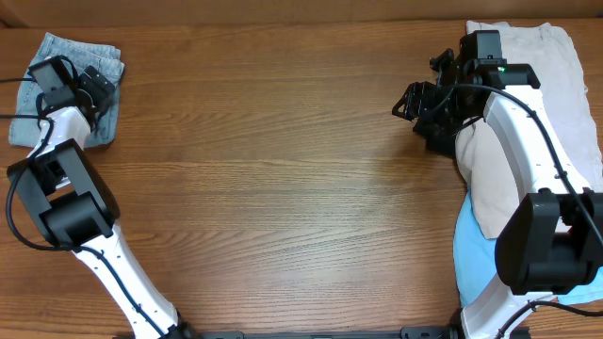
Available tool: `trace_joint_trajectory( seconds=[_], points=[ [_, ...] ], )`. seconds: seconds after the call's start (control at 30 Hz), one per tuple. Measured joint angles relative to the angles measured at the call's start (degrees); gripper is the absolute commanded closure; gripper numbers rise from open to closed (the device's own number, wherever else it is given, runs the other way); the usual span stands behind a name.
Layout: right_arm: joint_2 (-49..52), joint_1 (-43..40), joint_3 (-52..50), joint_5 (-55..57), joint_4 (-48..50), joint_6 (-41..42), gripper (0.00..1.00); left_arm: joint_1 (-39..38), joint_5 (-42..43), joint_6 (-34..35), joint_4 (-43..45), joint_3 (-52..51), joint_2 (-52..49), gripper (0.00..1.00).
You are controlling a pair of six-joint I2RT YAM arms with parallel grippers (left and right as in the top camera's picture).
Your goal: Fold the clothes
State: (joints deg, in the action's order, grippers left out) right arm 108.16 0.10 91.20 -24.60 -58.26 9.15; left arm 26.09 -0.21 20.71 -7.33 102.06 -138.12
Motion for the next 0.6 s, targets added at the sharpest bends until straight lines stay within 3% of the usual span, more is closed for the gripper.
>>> trace_joint_trajectory(
  seconds=[0.13, 0.33, 0.6],
  points=[
    [0.00, 0.00, 0.00, 0.02, -0.24, 0.02, 0.27, 0.24, 3.21, -2.82, -11.10, 8.35, -1.62, 0.00],
    [0.00, 0.00, 0.00, 0.15, 0.76, -0.37, 0.11, -1.01, 5.40, -7.43, -28.00, 25.22, -1.81, 0.00],
    [0.07, 0.68, 5.49, 1.11, -4.35, -2.25, 0.04, -3.19, 6.25, -10.01, -54.16, 45.24, 2.14, 0.00]
  ],
)
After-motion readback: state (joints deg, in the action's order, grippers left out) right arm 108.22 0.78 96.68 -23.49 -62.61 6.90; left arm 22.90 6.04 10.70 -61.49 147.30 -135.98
